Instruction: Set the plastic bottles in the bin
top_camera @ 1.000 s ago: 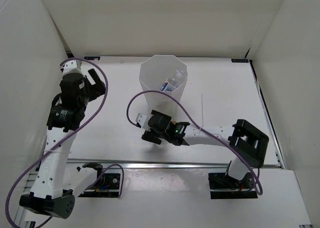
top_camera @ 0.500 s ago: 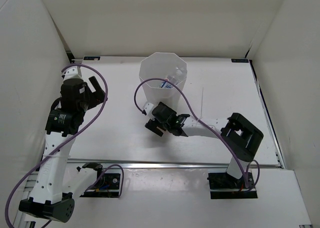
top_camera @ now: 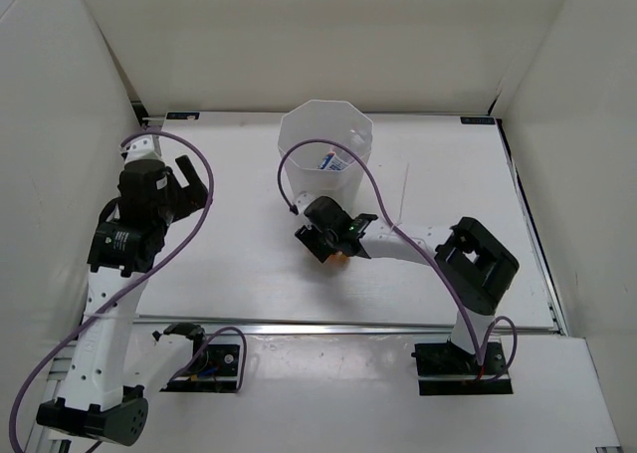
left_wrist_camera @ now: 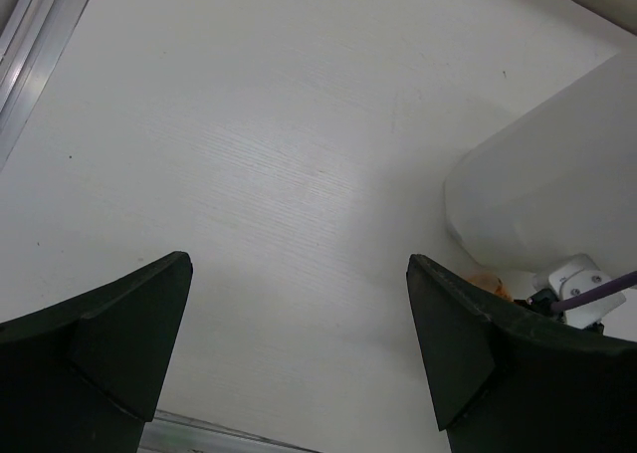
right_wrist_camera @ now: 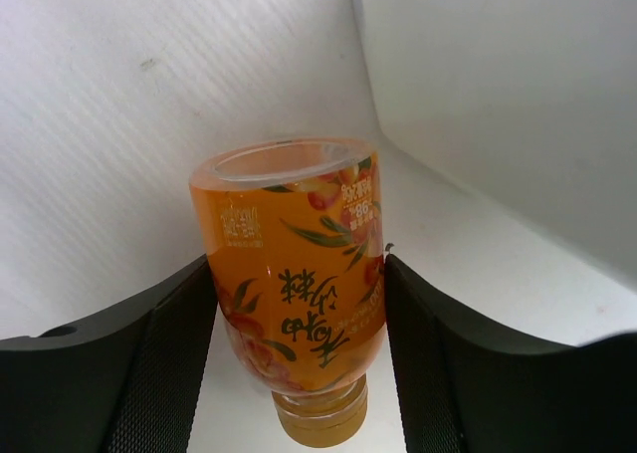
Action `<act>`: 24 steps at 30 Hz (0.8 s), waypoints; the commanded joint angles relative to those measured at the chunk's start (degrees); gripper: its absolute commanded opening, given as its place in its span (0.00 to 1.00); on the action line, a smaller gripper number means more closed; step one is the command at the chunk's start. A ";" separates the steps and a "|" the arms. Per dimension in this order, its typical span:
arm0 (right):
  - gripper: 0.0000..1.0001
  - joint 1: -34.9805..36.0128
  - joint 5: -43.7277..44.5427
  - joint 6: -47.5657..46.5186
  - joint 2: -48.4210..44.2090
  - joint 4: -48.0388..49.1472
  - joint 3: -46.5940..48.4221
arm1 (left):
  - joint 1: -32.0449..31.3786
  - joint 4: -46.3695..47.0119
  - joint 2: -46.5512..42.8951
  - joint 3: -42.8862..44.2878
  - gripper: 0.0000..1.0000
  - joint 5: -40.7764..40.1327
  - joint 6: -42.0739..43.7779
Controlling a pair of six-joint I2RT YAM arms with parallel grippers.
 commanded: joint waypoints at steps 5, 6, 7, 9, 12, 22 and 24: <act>0.18 1.35 -2.48 10.46 -5.81 -17.50 6.13 | 0.27 0.19 -3.55 -0.78 1.00 -3.06 -1.46; 0.15 2.83 -2.48 11.78 -8.09 -19.17 8.40 | 0.27 0.72 -3.56 -1.30 1.00 -3.75 -1.46; 0.13 3.81 -2.48 11.79 -9.41 -20.67 9.56 | 0.27 1.59 -4.17 -1.30 1.00 -4.72 -1.46; 0.12 7.05 -2.48 13.10 -12.83 -23.75 12.28 | 0.27 2.12 -4.17 -1.83 1.00 -6.30 -2.60; 0.06 11.28 -1.61 13.11 -14.61 -28.32 22.11 | 0.27 2.13 -3.03 -1.83 1.00 -6.92 -3.13; 0.10 -4.17 1.57 12.76 -4.35 -34.31 64.28 | 0.27 2.65 -1.27 -2.53 1.00 -6.40 -3.74; 0.14 -7.42 -0.28 11.62 0.14 -33.61 68.53 | 0.27 3.18 -1.27 -3.06 1.00 -5.87 -4.27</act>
